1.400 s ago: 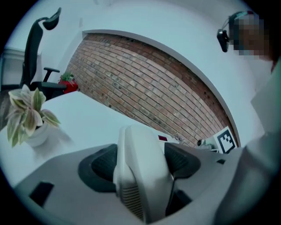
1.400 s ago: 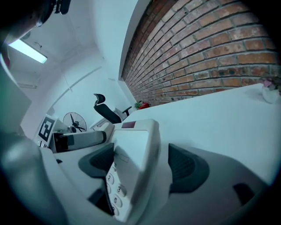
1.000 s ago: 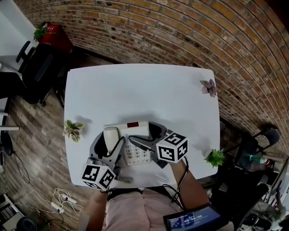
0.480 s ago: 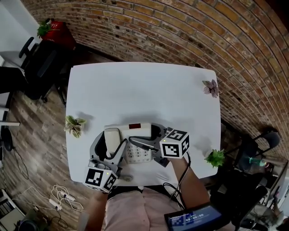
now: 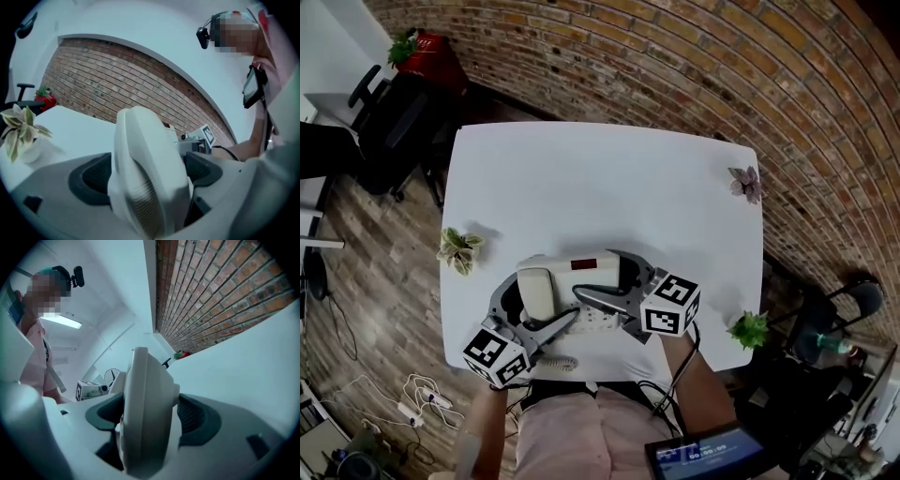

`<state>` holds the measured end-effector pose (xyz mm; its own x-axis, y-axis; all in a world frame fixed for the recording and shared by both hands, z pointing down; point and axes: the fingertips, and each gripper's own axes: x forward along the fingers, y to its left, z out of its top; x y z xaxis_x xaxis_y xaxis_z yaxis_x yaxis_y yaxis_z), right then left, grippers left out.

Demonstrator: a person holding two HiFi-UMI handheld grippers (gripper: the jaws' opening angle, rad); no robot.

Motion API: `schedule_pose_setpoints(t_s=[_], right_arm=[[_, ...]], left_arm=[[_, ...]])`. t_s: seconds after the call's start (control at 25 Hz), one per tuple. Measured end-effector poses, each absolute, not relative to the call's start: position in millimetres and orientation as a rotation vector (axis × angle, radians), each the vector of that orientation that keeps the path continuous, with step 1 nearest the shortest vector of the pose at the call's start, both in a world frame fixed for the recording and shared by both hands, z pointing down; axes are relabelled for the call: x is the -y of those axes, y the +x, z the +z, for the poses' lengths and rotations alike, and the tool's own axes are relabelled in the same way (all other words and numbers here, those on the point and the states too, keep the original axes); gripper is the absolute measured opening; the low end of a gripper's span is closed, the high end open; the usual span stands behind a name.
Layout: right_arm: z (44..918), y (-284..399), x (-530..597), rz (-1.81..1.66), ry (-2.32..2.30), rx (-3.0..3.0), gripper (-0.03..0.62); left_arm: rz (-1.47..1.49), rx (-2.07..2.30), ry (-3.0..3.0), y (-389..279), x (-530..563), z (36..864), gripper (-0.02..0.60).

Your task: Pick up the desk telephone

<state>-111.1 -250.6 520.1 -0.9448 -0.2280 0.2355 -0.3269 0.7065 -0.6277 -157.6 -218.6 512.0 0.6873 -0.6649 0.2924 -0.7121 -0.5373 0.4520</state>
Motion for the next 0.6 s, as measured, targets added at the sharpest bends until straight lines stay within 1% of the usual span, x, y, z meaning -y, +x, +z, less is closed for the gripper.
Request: schedule_pose_setpoints(t_s=[0.16, 0.44, 0.6], right_arm=[[517.2, -110.2, 248.1, 1.026, 0.432, 2.787, 0.365], [513.4, -109.4, 242.4, 0.985, 0.409, 2.793, 0.365], [511.5, -113.4, 240.7, 0.97, 0.414, 2.739, 0.378]], left_arm=[[0.07, 0.942, 2.365, -150.7, 217.5, 511.7, 0.485], [0.007, 0.966, 2.328, -151.2, 218.6, 510.6, 0.479], [-0.007, 1.027, 2.339, -154.0, 214.9, 507.1, 0.474]])
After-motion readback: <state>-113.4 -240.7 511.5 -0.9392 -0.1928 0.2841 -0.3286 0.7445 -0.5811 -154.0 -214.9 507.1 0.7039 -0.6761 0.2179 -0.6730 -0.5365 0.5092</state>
